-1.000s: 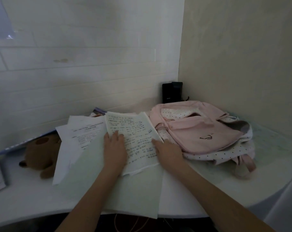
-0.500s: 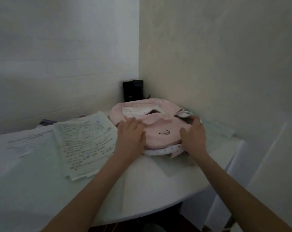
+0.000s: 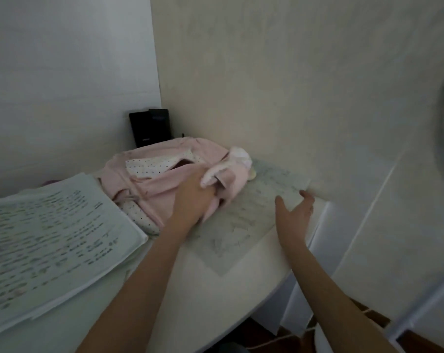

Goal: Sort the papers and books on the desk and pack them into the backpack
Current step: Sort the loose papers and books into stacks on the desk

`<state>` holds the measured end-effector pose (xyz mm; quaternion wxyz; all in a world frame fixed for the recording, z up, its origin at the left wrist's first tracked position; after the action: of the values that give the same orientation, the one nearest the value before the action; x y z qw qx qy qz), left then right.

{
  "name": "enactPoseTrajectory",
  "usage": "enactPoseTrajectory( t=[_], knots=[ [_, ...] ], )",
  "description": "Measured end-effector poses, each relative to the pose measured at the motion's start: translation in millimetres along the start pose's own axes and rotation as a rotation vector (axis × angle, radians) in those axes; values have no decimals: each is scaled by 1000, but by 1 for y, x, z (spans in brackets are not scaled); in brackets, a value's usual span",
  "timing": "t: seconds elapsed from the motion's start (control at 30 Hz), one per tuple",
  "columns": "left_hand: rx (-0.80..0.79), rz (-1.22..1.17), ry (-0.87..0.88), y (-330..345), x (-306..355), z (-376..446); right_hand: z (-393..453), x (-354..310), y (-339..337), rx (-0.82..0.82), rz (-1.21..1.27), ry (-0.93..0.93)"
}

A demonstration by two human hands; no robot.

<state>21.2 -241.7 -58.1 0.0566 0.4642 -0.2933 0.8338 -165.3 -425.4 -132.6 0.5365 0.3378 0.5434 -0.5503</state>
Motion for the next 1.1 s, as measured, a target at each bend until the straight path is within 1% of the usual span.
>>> enactPoseTrajectory(
  t=[0.03, 0.1, 0.13, 0.17, 0.2, 0.23, 0.33, 0.43, 0.5, 0.57, 0.67, 0.83, 0.93, 1.0, 1.07, 1.1],
  knots=[
    [51, -154, -130, -14, -17, 8, 2, 4, 1, -15, 52, 31],
    [221, -482, -288, -41, -53, 16, 6, 11, 4, -34, 185, 113],
    [283, -692, -339, -49, -64, 12, 8, 16, 7, -49, 268, 170],
    [326, -833, -369, -53, -73, 9, 10, 20, 13, -65, 344, 233],
    [348, -918, -384, -55, -80, 8, 10, 23, 20, -86, 412, 297],
    [346, -969, -399, -53, -84, 6, 10, 26, 31, -116, 483, 364],
    [319, -1012, -445, -45, -94, 7, -2, 25, 65, -179, 661, 503],
    [315, -1042, -487, -41, -105, 9, -13, 8, 92, -229, 732, 501],
    [306, -1069, -493, -38, -107, 9, -16, 2, 104, -226, 763, 485],
    [302, -1072, -483, -37, -109, 10, -17, -3, 104, -192, 700, 393],
    [289, -1104, -470, -35, -108, 12, -14, -12, 93, -152, 505, 191],
    [295, -1049, -462, -36, -103, 11, -10, -21, 65, -71, 495, 23],
    [268, -952, -472, -37, -94, 9, -31, -63, 53, -64, 436, -159],
    [260, -878, -471, -39, -86, 7, -50, -105, 50, -119, 417, -340],
    [246, -785, -398, -41, -69, 5, -71, -144, 49, -176, 369, -481],
    [224, -738, -333, -41, -61, 4, -79, -160, 48, -195, 356, -544]
  ],
)
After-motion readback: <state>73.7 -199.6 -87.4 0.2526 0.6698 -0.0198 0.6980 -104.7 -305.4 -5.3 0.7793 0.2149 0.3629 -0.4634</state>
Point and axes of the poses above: each hand's wrist, its own z-axis towards the middle knuckle, its own y-axis out of the palm, x = y × z, the point moved 10 cm from there along z, towards the middle knuckle, and after that the axes turned 7 degrees about -z, right-handed, at the moved point
